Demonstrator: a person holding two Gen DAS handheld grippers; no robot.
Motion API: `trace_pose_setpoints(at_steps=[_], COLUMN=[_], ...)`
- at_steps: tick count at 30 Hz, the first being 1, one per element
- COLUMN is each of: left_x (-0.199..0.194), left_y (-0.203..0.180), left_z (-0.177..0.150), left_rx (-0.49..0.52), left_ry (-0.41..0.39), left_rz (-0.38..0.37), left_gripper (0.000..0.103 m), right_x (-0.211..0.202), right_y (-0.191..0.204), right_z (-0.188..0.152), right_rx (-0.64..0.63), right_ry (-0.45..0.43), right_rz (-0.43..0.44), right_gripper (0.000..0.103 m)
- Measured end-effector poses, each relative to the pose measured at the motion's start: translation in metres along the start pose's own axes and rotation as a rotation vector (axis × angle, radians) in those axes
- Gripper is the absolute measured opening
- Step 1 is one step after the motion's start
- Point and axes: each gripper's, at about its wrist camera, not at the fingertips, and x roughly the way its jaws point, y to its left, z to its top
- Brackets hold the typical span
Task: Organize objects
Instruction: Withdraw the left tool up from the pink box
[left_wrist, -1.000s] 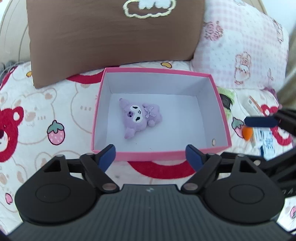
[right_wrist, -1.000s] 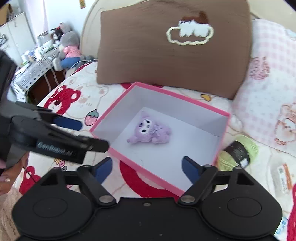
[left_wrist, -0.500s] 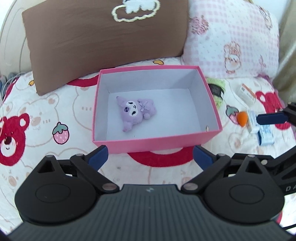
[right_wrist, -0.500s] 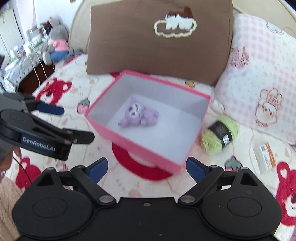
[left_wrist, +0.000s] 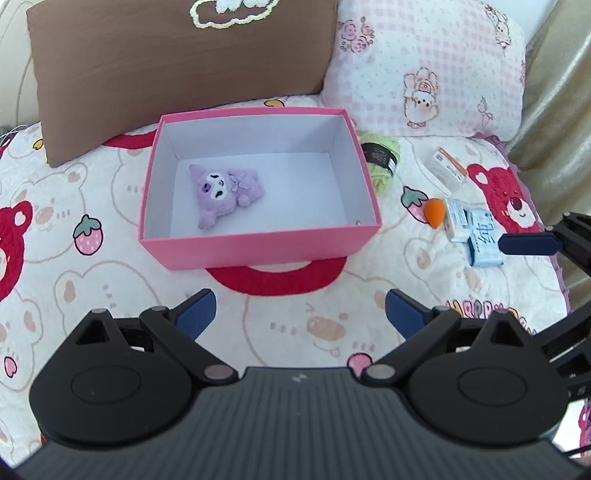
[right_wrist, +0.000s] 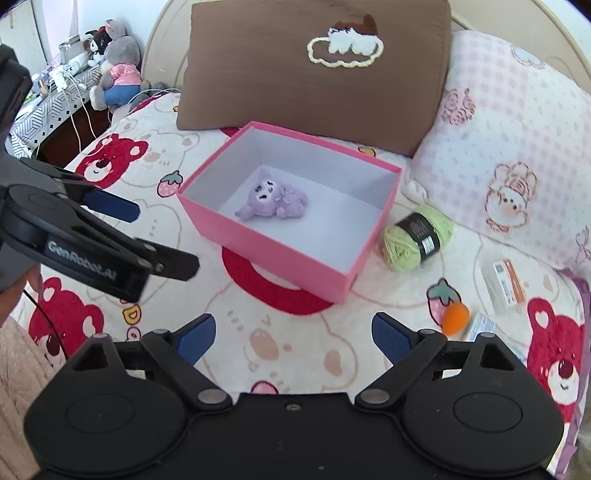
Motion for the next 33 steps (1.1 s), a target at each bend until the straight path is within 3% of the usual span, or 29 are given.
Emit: trace_pose_setpoints(at_steps=[6, 12, 14, 33], left_x=[-0.012, -0.016, -0.015, 0.041], left_y=[-0.017, -0.042, -0.048, -0.117], left_z=[-0.013, -0.020, -0.020, -0.028], left_rx=[0.020, 0.064, 0.067, 0.073], left_ry=[-0.006, 0.011, 0.009, 0.106], left_rz=[0.008, -0.064, -0.057, -0.114], left_gripper=[0.099, 0.099, 0.099, 0.098], right_x=[-0.010, -0.021, -0.023, -0.019], right_y=[-0.011, -0.023, -0.028, -0.072], right_z=[-0.018, -0.036, -0.043, -0.095], right_rx=[0.018, 0.027, 0.032, 0.090], right_ry=[0.006, 0.004, 0.013, 0.065], right_rz=[-0.020, -0.060, -0.071, -0.107], right_gripper=[0.094, 0.094, 0.094, 0.094])
